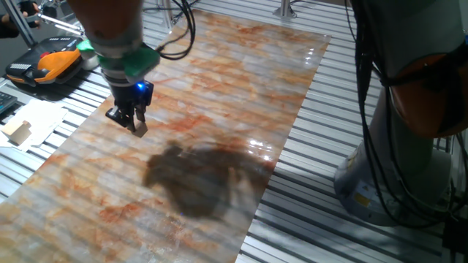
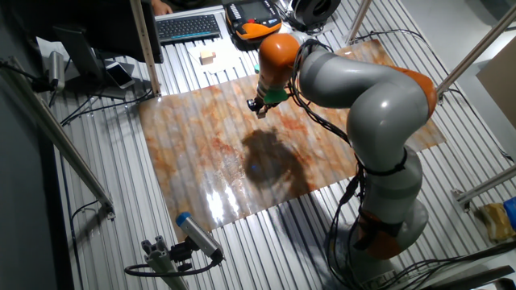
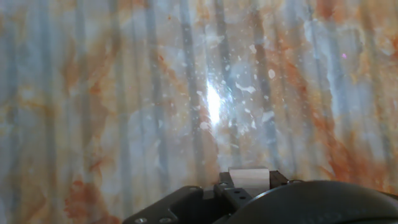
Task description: Pick up the small block on the left and move it to the right
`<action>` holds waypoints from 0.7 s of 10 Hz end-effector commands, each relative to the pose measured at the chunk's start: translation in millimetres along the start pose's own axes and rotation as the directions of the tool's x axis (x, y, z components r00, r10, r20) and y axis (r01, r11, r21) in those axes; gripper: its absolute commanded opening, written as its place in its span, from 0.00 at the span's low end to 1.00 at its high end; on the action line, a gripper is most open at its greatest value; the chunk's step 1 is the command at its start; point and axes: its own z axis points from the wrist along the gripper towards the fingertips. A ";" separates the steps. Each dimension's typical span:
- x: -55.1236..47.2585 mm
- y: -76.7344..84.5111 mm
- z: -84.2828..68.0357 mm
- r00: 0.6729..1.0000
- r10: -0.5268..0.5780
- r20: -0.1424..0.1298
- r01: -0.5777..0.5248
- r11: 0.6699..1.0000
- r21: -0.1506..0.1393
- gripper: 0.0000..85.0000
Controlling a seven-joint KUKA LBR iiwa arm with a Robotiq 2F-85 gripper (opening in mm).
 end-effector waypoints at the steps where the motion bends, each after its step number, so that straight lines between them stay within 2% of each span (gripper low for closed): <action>1: -0.5 -0.3 1.6 1.000 0.001 0.013 -0.001 1.000 -0.018 0.00; 2: -1.0 -0.1 3.0 1.000 0.006 0.009 -0.006 1.000 -0.024 0.00; 7: -1.5 -0.5 15.1 1.000 0.004 -0.017 -0.004 1.000 -0.005 0.00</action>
